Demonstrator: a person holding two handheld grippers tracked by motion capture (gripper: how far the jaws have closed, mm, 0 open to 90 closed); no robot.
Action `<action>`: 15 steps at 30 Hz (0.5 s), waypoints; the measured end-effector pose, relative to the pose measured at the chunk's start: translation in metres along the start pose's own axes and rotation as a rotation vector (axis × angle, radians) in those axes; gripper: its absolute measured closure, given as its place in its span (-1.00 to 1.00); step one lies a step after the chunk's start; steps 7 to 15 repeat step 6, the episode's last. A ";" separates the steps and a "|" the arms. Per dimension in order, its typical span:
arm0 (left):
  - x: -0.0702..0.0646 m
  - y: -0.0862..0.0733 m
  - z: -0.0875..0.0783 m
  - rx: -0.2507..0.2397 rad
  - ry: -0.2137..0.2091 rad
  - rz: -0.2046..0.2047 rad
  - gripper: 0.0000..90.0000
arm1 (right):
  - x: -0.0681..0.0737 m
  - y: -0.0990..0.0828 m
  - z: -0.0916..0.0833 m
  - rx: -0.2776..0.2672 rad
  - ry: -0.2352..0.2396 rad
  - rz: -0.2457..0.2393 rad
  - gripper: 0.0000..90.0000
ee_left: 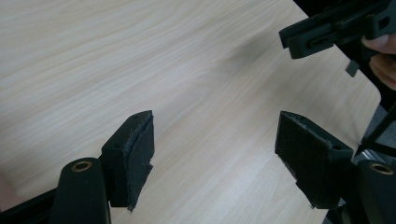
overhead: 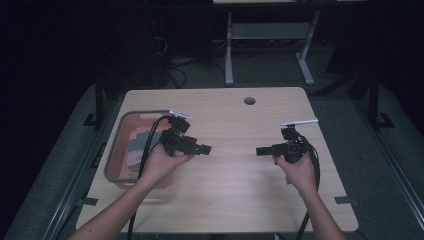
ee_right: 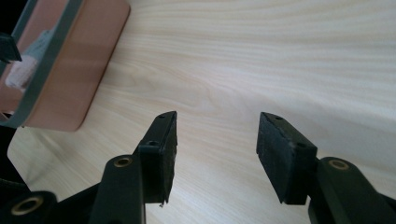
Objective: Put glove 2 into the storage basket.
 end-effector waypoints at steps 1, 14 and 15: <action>-0.002 -0.001 0.001 0.002 -0.008 0.004 -0.37 | 0.000 0.000 0.000 0.000 0.000 0.000 0.05; -0.012 -0.003 0.008 0.001 -0.011 0.024 -0.38 | -0.010 -0.014 -0.002 0.003 -0.017 -0.008 0.00; -0.012 -0.003 0.008 0.001 -0.011 0.024 -0.38 | -0.010 -0.014 -0.002 0.003 -0.017 -0.008 0.00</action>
Point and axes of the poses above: each handheld gripper's, and its own axes: z roughly forward along the jaws, y roughly out of its top, x roughly to its left, the point moved 7 cm from there along z, roughly forward along the jaws, and after that the axes turned 1 degree about x, right-handed, at the moved point
